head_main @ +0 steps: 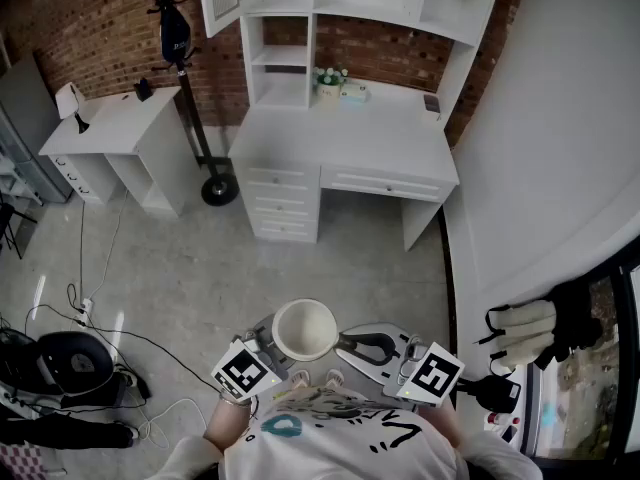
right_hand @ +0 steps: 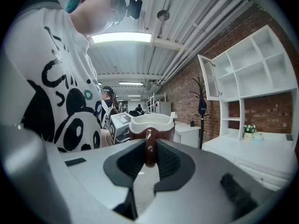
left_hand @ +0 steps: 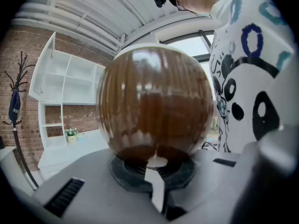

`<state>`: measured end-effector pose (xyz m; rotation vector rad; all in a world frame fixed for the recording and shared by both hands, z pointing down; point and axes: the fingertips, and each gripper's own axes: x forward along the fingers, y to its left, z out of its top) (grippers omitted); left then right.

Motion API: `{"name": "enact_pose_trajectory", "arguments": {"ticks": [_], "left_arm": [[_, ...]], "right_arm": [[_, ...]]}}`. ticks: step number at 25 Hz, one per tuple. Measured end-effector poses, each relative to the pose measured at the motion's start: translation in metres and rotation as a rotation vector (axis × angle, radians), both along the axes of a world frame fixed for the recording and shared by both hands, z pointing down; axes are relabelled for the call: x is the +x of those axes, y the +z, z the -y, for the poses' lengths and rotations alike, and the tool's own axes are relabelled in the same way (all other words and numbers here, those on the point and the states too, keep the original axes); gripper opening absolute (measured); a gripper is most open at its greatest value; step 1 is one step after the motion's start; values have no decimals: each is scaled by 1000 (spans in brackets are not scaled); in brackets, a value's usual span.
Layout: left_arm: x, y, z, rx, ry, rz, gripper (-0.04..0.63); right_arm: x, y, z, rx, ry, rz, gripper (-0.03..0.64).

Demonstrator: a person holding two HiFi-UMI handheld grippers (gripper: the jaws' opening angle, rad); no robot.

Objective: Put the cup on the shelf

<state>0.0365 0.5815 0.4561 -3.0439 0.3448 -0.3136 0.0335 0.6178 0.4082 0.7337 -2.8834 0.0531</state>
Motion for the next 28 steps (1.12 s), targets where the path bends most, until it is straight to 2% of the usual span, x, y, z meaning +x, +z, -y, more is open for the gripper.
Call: {"name": "enact_pose_trajectory", "arguments": {"ticks": [18, 28], "left_arm": [[-54, 5, 35, -6, -6, -2, 15], [-62, 15, 76, -36, -53, 4, 15]], "right_arm": [[-53, 6, 35, -14, 3, 11, 61], [-59, 15, 78, -41, -37, 36, 61]]}}
